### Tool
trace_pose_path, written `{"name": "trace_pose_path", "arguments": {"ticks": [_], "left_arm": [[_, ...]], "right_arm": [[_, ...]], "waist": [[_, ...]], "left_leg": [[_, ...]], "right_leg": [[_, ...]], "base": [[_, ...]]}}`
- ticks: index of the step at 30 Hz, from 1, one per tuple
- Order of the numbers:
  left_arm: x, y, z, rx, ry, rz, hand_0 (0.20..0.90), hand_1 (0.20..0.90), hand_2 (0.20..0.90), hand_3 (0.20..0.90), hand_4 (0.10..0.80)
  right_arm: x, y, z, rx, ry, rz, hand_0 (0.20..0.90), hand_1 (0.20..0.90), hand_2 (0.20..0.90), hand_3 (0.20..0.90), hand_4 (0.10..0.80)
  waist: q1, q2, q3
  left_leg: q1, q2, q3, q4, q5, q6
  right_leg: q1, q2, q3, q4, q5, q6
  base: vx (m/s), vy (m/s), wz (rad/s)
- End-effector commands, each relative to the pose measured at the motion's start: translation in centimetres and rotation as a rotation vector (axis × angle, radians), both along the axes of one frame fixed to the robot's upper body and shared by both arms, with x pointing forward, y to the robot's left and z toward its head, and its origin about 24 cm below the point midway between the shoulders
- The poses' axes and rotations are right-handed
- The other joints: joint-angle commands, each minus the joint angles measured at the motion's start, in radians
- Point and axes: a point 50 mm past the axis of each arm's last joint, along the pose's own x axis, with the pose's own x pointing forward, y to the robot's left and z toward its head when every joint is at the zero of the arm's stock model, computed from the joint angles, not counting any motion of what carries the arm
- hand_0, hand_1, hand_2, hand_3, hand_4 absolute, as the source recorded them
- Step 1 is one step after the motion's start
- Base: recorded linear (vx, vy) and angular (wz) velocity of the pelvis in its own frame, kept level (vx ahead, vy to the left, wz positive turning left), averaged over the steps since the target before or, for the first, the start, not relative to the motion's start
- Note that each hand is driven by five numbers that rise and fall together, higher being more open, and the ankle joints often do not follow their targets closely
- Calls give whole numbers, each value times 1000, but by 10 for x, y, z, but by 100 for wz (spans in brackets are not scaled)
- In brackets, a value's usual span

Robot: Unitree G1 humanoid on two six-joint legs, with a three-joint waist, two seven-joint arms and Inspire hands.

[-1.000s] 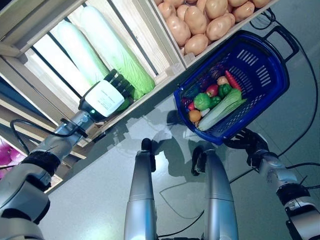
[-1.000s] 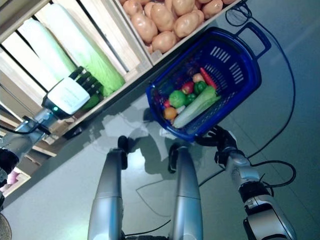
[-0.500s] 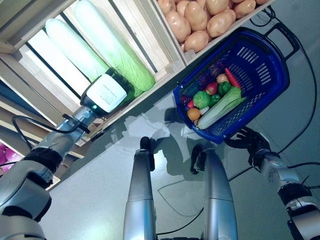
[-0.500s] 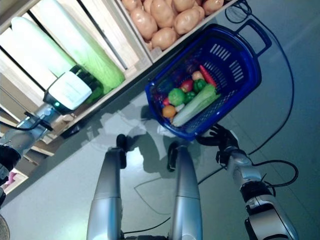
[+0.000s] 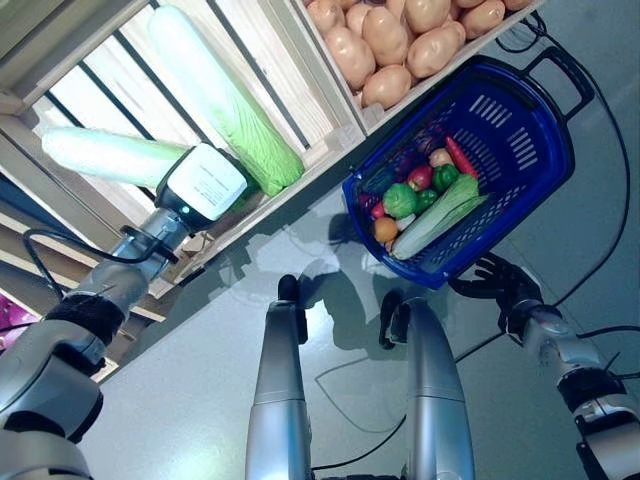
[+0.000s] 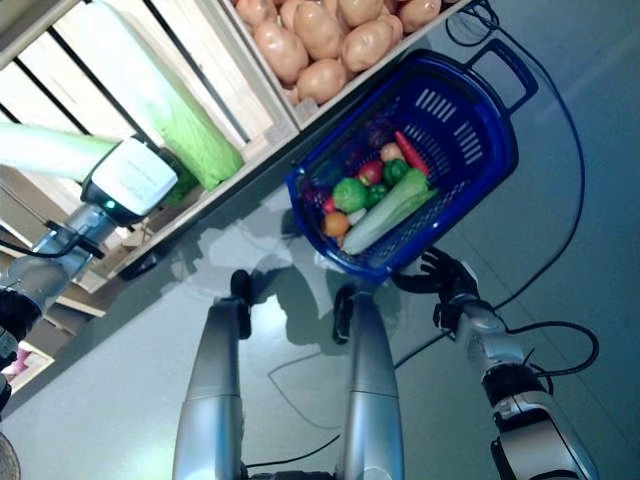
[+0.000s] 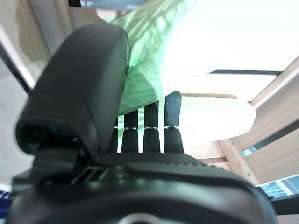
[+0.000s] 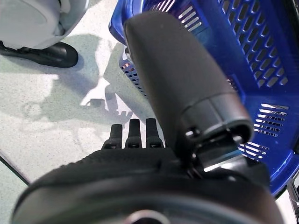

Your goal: Put vegetables into the basket

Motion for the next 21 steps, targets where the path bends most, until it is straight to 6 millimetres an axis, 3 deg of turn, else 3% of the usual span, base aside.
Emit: {"name": "trace_pose_path", "arguments": {"ticks": [1,10,11,17,21], "left_arm": [[-12,45,15,-178,-165,218,300,300,300,300,400],[-29,47,23,-482,-426,37,300,300,300,300,400],[-30,47,25,-516,-451,19,300,300,300,300,400],[-43,32,17,-943,-565,-158,300,300,300,300,400],[-52,22,12,-1121,-600,-260,300,300,300,300,400]], "right_arm": [[-3,-20,22,18,-131,-82,900,900,900,900,800],[-8,-11,9,62,-119,-83,900,900,900,900,800],[-7,-10,9,66,-124,-83,900,900,900,900,800],[-21,2,-14,108,-100,-115,900,900,900,900,800],[-32,6,-26,125,-87,-133,900,900,900,900,800]], "waist": [[-2,5,-1],[12,1,-1],[12,2,-1],[30,7,-1],[39,7,-1]], "left_leg": [[83,-23,105,-12,-80,91],[188,-26,110,-74,-68,82],[179,-25,114,-89,-41,86],[268,-48,112,-136,-41,89],[324,-62,108,-159,-43,88]], "right_leg": [[112,-5,-30,-130,100,-2],[215,0,-41,-194,109,-4],[207,-1,-46,-207,131,-13],[302,-3,-56,-256,132,-13],[367,-4,-59,-291,134,-12]], "base": [[0,0,0],[30,-30,1],[-9,-39,1],[59,-51,2],[70,-35,4]]}}
